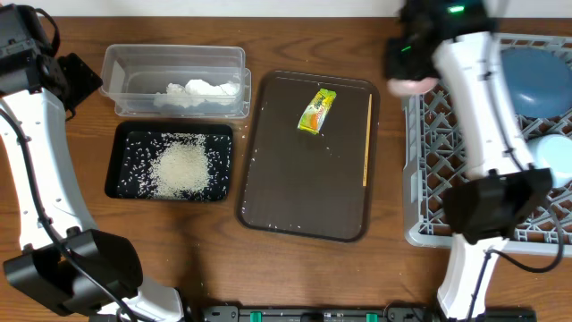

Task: Sort waste into correct bins and load items into the dishwasher rack
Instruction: 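Lift the pink cup and carry it right into the rack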

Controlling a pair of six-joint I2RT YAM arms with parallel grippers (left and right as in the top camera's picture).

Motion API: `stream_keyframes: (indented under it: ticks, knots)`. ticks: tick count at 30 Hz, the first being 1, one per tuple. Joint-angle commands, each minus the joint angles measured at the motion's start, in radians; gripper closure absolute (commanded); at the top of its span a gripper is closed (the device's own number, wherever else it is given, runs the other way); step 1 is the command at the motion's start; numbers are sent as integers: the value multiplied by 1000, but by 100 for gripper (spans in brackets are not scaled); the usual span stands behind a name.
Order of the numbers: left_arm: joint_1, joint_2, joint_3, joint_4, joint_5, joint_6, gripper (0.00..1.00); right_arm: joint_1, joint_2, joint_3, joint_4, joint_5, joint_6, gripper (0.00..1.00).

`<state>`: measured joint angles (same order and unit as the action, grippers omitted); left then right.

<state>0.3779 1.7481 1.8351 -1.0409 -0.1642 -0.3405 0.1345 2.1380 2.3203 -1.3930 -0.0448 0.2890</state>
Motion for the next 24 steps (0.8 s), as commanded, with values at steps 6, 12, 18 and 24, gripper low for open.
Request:
stream_keyframes:
  ticks: [6, 12, 18, 24]
  knots:
    - [3, -3, 3, -2, -12, -2, 8, -265, -19, -71, 203, -546, -89, 99]
    - [3, -3, 3, -2, -12, -2, 7, -418, -19, -97, 180, -785, -138, 99]
    - [3, -3, 3, -2, -12, -2, 7, -600, -20, -97, 102, -846, -147, 99]
    - [3, -3, 3, -2, -12, -2, 7, -805, -19, -97, 83, -902, -195, 99]
